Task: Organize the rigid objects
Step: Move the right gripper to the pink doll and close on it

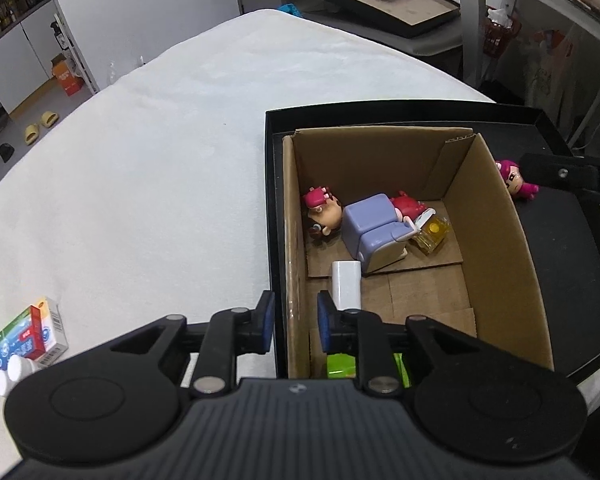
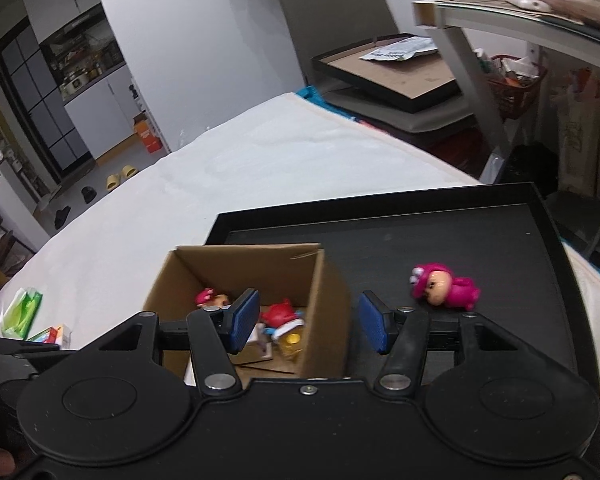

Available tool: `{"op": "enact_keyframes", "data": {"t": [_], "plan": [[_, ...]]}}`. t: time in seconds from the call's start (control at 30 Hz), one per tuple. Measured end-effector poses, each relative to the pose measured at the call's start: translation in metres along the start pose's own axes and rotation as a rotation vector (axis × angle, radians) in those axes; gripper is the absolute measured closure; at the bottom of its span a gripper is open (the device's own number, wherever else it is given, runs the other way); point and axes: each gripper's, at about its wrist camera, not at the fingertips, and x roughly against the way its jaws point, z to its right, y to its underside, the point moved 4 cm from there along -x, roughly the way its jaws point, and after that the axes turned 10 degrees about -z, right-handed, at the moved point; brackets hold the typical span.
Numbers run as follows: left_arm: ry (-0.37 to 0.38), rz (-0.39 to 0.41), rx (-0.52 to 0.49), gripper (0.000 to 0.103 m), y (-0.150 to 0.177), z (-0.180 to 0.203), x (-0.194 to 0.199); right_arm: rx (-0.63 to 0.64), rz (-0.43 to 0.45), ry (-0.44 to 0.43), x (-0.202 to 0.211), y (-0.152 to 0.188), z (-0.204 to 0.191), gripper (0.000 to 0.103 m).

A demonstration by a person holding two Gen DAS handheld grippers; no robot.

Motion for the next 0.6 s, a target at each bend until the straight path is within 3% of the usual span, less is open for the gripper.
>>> {"op": "enact_keyframes", "data": {"t": [0.27,0.6], "plan": [[-0.026,-0.005,-0.006,0.068,-0.004,0.008,0.002,-0.038,0.027,0.074,-0.004,0.006,0.033,0.039],[-0.063,-0.028,-0.014,0.062,-0.015,0.017,-0.009,-0.109,0.031,0.138,-0.033,0.006,0.074,0.032]]}}
